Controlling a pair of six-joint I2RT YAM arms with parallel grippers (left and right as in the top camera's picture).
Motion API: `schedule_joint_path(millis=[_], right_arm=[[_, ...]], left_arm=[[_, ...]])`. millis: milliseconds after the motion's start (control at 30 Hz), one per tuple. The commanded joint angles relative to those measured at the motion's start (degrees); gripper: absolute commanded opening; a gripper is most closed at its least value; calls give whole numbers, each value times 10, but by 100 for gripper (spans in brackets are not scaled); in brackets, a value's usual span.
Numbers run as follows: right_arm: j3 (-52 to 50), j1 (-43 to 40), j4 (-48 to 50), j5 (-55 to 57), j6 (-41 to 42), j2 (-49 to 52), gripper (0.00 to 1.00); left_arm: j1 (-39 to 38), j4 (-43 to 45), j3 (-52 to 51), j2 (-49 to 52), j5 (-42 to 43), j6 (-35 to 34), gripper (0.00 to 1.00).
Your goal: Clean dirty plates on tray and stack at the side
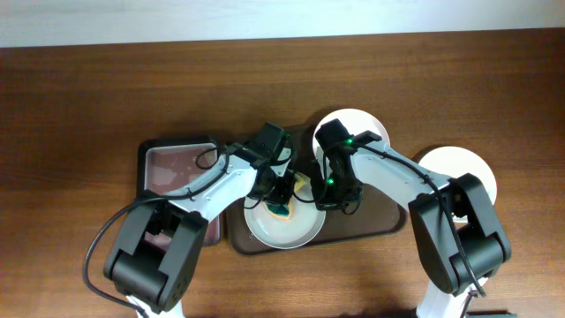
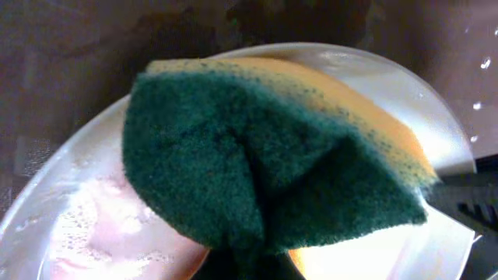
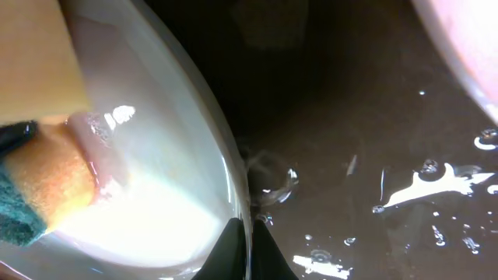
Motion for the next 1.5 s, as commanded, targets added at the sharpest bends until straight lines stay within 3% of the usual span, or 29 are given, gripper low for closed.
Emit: schedule_joint_path(millis=[0, 67, 333, 500, 533, 567, 667, 733, 767, 833, 1100, 1233, 1467], right_arm=[[-6, -1, -9, 26, -12, 4, 4], [-6, -1, -9, 26, -12, 4, 4], [-6, -1, -9, 27, -12, 4, 4], [-6, -1, -9, 26, -11, 4, 5], [-6, -1, -9, 26, -11, 4, 24], [-6, -1, -9, 26, -11, 4, 28], [-6, 0, -14, 12, -11, 4, 26], [-10, 0, -16, -24, -11, 4, 19], [-10, 0, -16, -36, -11, 4, 11], [-10, 0, -16, -43, -11, 4, 4], [52, -1, 27, -35, -26, -5, 4], [116, 0, -32, 103, -26, -49, 4], [118, 43, -56, 340, -26, -141, 4]], left_arm=[[43, 7, 0, 32, -47, -93, 0], [63, -14, 2, 31, -47, -119, 0], [101, -147, 63, -39, -72, -103, 0], [101, -148, 63, -88, -18, -86, 0], [101, -147, 63, -89, -19, -84, 0], [101, -146, 63, -90, -21, -77, 0], [109, -151, 63, -112, -91, -73, 0], [131, -155, 63, -145, -140, -73, 0], [150, -158, 63, -153, -155, -73, 0], [174, -163, 61, -150, -154, -50, 0], [234, -165, 27, -100, -154, -40, 0], [239, -163, 27, -56, -155, -40, 0], [239, -134, 26, -1, -160, -40, 0]])
